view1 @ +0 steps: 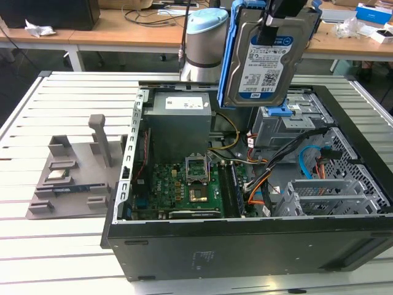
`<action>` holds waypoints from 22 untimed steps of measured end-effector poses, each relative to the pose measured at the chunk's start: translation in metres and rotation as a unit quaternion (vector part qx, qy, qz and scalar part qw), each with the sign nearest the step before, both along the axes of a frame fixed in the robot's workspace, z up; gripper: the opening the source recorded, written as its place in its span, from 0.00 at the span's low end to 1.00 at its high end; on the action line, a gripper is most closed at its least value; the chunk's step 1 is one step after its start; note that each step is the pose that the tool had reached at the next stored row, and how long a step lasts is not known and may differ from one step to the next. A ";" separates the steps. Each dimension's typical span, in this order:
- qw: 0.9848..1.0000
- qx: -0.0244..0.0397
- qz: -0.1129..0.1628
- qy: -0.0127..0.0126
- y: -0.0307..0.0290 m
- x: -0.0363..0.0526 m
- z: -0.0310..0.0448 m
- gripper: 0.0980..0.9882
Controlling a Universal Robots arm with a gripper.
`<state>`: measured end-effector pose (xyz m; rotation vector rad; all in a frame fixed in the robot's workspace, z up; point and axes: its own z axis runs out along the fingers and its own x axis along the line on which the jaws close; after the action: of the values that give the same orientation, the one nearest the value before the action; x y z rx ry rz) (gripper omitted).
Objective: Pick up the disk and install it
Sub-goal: 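Pick up the disk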
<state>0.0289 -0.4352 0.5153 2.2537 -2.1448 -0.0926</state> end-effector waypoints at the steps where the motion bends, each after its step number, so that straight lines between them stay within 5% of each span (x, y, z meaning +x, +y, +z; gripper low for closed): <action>1: 1.000 0.000 0.000 0.000 -0.0024 0.0000 0.0000 0.30; 22: 1.000 0.000 0.000 0.000 -0.0542 0.0000 -0.0019 0.30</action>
<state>0.0288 -0.4893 0.5133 2.2537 -2.1448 -0.0926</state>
